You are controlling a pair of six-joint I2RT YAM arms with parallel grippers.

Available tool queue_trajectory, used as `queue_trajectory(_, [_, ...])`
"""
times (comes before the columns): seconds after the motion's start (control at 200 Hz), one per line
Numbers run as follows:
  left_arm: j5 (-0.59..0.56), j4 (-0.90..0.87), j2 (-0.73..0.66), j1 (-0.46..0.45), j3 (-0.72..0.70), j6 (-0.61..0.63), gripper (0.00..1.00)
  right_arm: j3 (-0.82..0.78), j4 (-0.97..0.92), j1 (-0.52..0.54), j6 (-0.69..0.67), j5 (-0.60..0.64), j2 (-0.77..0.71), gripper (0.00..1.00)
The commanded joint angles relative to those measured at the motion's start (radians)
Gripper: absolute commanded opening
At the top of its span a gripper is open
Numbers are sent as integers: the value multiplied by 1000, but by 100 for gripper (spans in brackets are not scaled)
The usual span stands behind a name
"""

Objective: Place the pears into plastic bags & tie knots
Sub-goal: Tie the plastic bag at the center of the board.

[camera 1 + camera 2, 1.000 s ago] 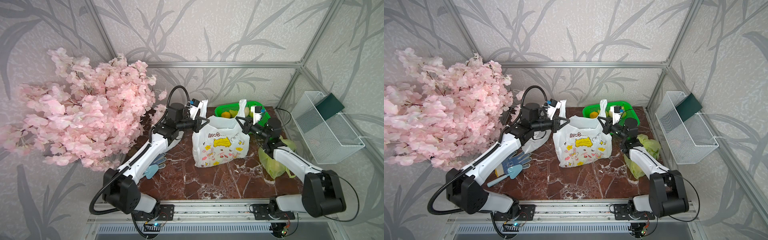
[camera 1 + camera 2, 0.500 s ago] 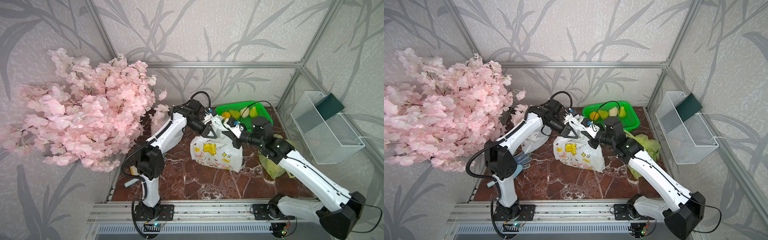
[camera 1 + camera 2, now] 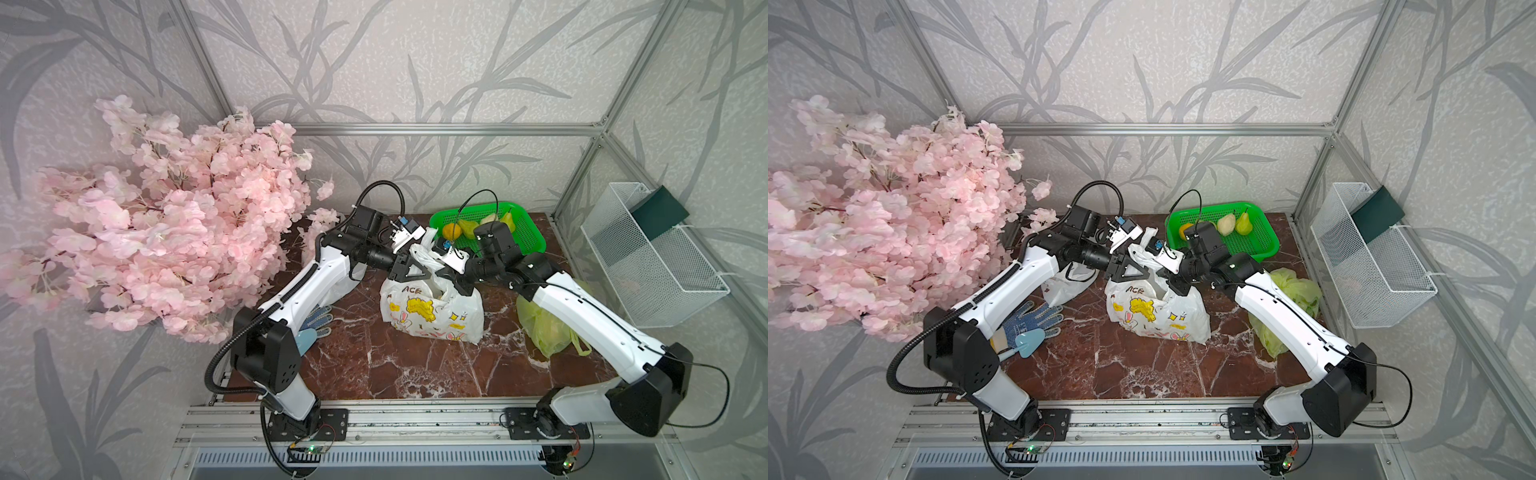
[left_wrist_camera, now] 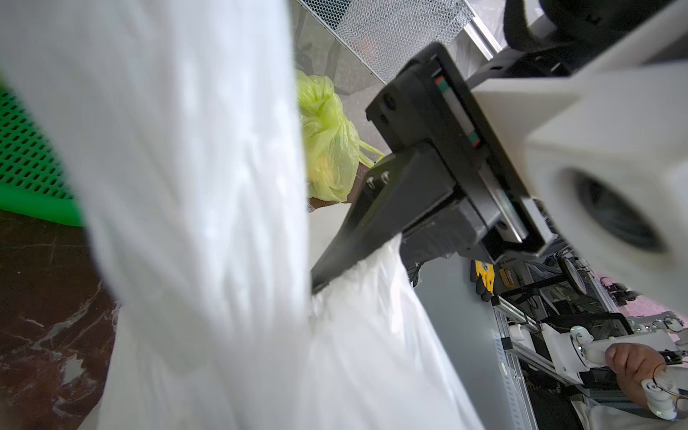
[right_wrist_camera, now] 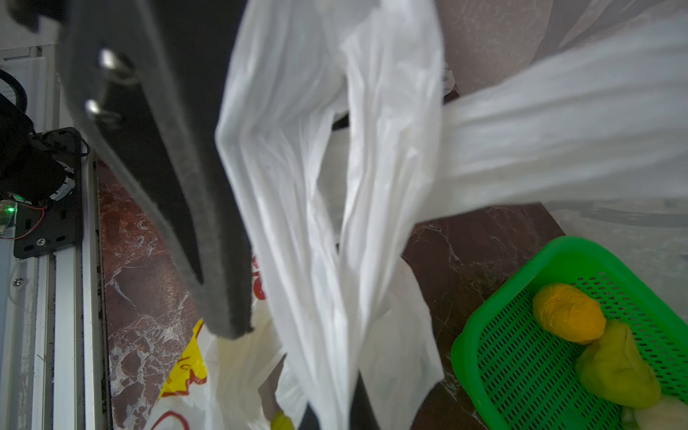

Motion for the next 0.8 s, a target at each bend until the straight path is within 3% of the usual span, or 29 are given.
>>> queue_trajectory(0.0, [18,5,23,-1,51,8,50,42,-29,13,-2,-48,5,0])
queue_trajectory(0.18, [4,12,31,-2,69,-9,54,70,-76,32,-18,-42,29,0])
queue_trajectory(0.42, [26,-14,31,-2,86,14,53,94,-103,32,-25,-7,63,0])
queue_trajectory(0.555, [43,34,44,-4,83,-20,45,100,-95,32,-12,-10,71,0])
queue_trajectory(0.595, [53,44,47,-6,81,-27,37,101,-87,31,2,-2,71,0])
queue_trajectory(0.65, [56,42,53,-8,83,-22,20,100,-66,31,51,40,66,0])
queue_trajectory(0.705, [38,16,56,-4,89,2,7,102,-54,18,105,51,53,16])
queue_trajectory(0.72, [29,5,59,-4,90,13,5,105,-51,8,132,41,45,28])
queue_trajectory(0.735, [19,-6,61,-4,92,24,4,105,-48,-2,162,30,37,33])
queue_trajectory(0.795, [-20,-29,62,3,94,52,2,91,-12,-69,291,-73,-4,42])
